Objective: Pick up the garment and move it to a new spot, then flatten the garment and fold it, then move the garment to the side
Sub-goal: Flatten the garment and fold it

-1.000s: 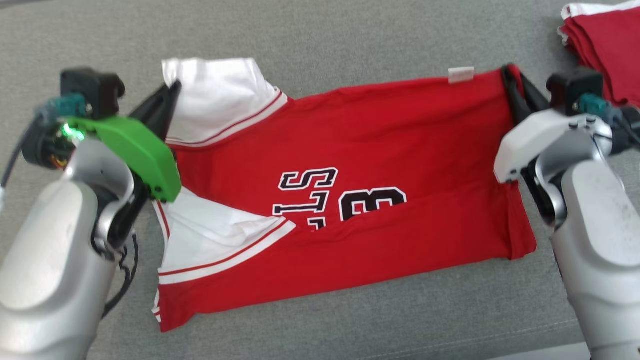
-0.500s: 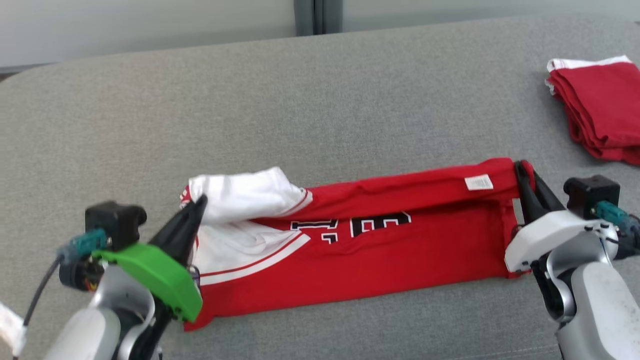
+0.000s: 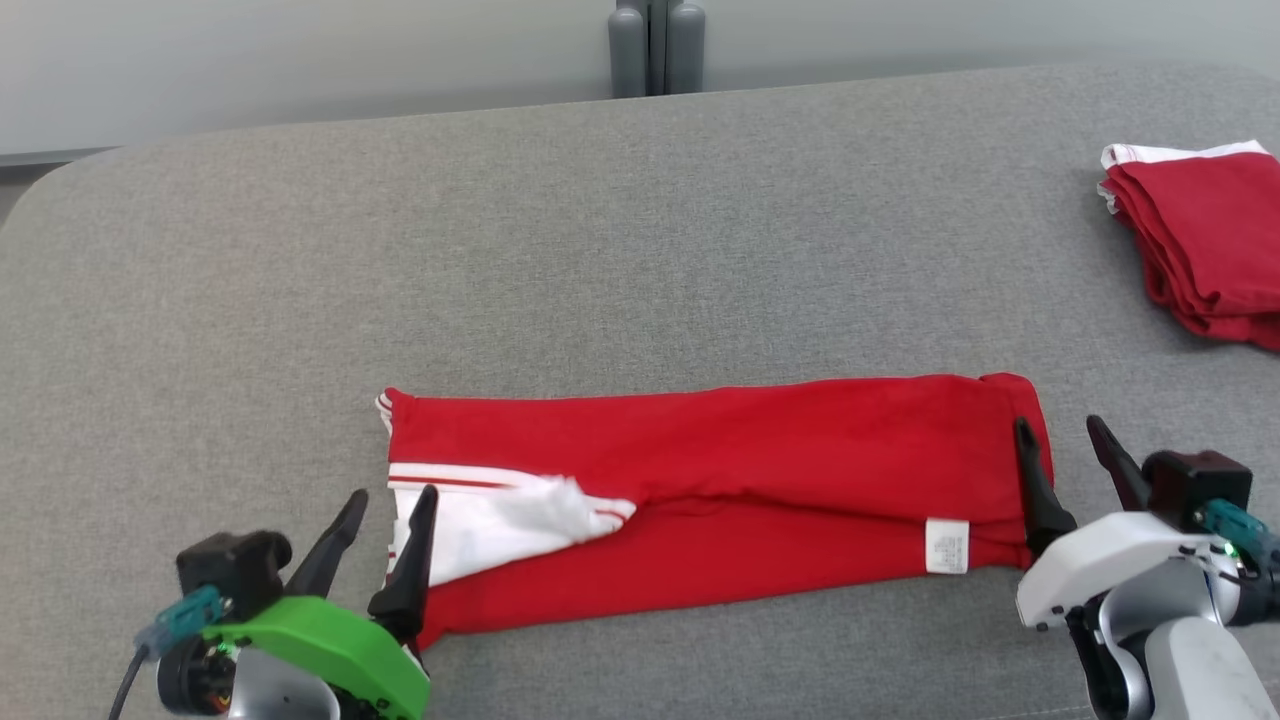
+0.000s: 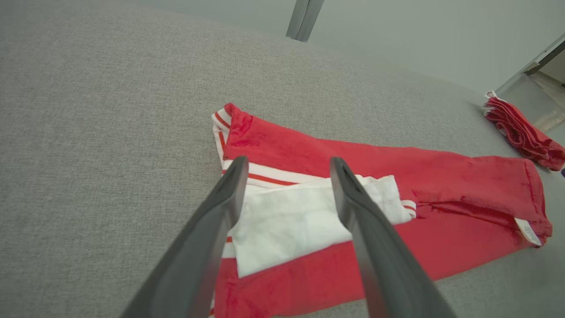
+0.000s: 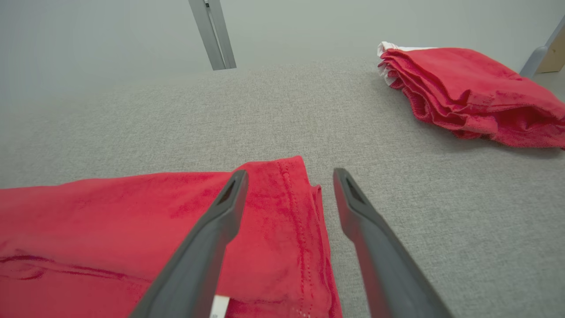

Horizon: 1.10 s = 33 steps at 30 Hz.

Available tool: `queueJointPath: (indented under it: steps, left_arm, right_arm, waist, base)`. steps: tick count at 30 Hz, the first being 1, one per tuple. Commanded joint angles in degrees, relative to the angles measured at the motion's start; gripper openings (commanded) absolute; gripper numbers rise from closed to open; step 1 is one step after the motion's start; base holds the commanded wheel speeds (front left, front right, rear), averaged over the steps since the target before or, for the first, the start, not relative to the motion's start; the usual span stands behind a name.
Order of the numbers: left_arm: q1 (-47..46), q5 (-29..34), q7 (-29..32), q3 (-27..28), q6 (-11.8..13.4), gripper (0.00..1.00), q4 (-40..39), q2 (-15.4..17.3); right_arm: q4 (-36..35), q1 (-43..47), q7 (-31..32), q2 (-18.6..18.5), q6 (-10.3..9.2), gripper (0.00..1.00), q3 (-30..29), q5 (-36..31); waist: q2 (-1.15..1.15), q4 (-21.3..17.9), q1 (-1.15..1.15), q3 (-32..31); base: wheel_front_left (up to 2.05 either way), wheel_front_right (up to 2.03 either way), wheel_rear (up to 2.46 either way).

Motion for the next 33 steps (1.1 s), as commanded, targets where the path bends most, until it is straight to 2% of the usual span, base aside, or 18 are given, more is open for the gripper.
queueJointPath:
  steps: [1, 7, 14, 20, 25, 32, 33]
  left_arm:
    - [1.6, -0.1, -1.8, 0.8, 0.7, 1.0, 0.5, -0.6]
    - [2.7, 1.9, -8.8, 3.0, 2.9, 1.0, 2.0, -2.1]
    - [1.1, 4.9, -13.9, 3.5, 4.8, 1.0, 2.6, -2.8]
    - [0.1, 5.9, -14.9, 2.0, 5.1, 1.0, 3.5, -4.1]
    - [-0.8, 6.5, -15.5, 1.3, 5.1, 1.0, 4.1, -4.5]
    - [-1.8, 6.6, -15.3, 0.4, 4.9, 1.0, 5.6, -4.8]
    - [-1.8, 6.6, -15.4, 0.3, 4.9, 1.0, 5.8, -4.9]
  right_arm:
    - [0.0, 1.3, -0.8, 0.2, -0.09, 1.0, -0.7, 0.3]
    - [-1.3, 3.6, -2.8, 1.2, -0.09, 1.0, -3.2, 1.2]
    - [-1.5, 3.8, -1.1, 1.5, -0.09, 1.0, -5.2, 0.4]
    - [0.7, 1.4, 3.3, 1.2, -0.09, 1.0, -4.6, -0.6]
    - [5.2, -0.2, 8.5, 0.2, -0.09, 1.0, -4.8, -0.6]
    - [10.7, -1.7, 11.1, -0.2, -0.09, 1.0, -6.1, -0.3]
    - [11.3, -1.8, 11.4, -0.2, -0.08, 0.97, -5.9, -0.2]
  waist:
    - [0.0, -0.3, 0.0, 0.1]
    - [0.0, -0.8, 0.0, -0.1]
    - [0.0, -0.7, 0.0, -0.5]
    - [0.0, 0.7, 0.0, -0.8]
    - [0.0, 3.0, 0.0, -0.6]
    - [0.0, 5.4, 0.0, -0.3]
    - [0.0, 5.5, 0.0, -0.3]
  base:
    - [0.0, 0.0, 0.0]
    - [0.0, 0.0, 0.0]
    - [0.0, 0.0, 0.0]
    - [0.0, 0.0, 0.0]
    - [0.0, 0.0, 0.0]
    - [0.0, 0.0, 0.0]
    - [0.0, 0.0, 0.0]
